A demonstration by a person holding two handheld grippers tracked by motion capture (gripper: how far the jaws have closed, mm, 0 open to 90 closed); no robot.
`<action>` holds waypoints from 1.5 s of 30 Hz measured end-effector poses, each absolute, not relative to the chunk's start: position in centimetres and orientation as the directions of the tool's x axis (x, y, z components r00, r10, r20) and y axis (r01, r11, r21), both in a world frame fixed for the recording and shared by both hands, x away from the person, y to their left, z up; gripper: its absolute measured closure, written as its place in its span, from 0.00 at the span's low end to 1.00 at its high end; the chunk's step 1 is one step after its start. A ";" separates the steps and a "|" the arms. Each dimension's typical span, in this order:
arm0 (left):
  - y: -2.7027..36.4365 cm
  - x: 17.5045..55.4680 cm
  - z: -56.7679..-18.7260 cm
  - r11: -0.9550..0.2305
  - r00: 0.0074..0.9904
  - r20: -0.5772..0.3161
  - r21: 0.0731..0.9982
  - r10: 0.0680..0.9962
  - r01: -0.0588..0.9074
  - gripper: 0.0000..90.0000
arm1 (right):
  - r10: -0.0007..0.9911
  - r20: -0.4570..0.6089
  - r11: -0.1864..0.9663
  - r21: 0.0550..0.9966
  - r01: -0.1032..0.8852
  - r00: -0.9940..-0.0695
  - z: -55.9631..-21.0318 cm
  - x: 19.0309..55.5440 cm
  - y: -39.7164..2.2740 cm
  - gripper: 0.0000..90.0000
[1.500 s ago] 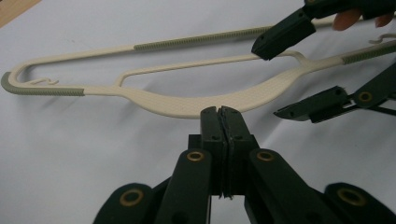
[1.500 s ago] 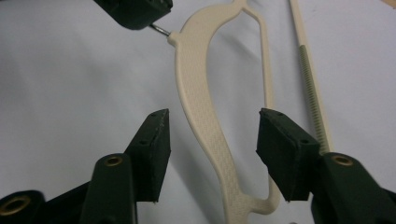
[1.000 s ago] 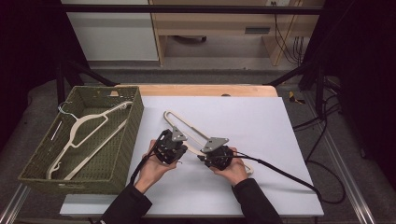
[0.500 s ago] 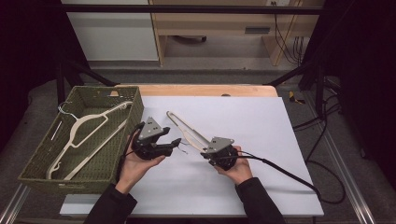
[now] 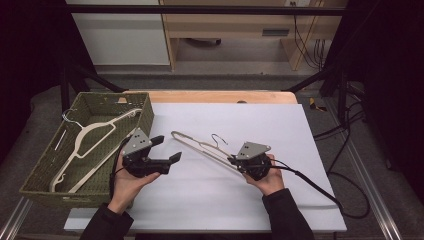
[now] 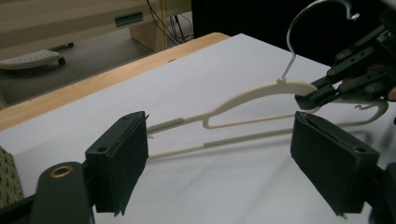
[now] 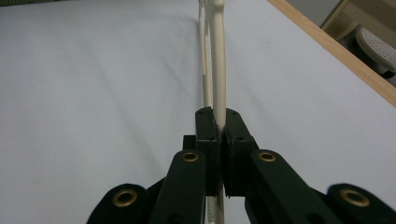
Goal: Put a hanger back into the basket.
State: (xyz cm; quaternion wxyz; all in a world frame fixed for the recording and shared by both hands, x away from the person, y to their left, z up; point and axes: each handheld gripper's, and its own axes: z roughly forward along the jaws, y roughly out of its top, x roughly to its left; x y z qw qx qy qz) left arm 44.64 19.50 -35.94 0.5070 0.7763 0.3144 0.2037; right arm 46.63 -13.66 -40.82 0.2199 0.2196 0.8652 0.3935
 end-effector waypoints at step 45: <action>15.8 43.5 -39.0 -0.546 0.875 0.058 0.800 0.481 0.248 0.79 | 0.285 -0.038 0.579 0.803 0.140 -0.958 -38.4 43.6 -11.5 0.95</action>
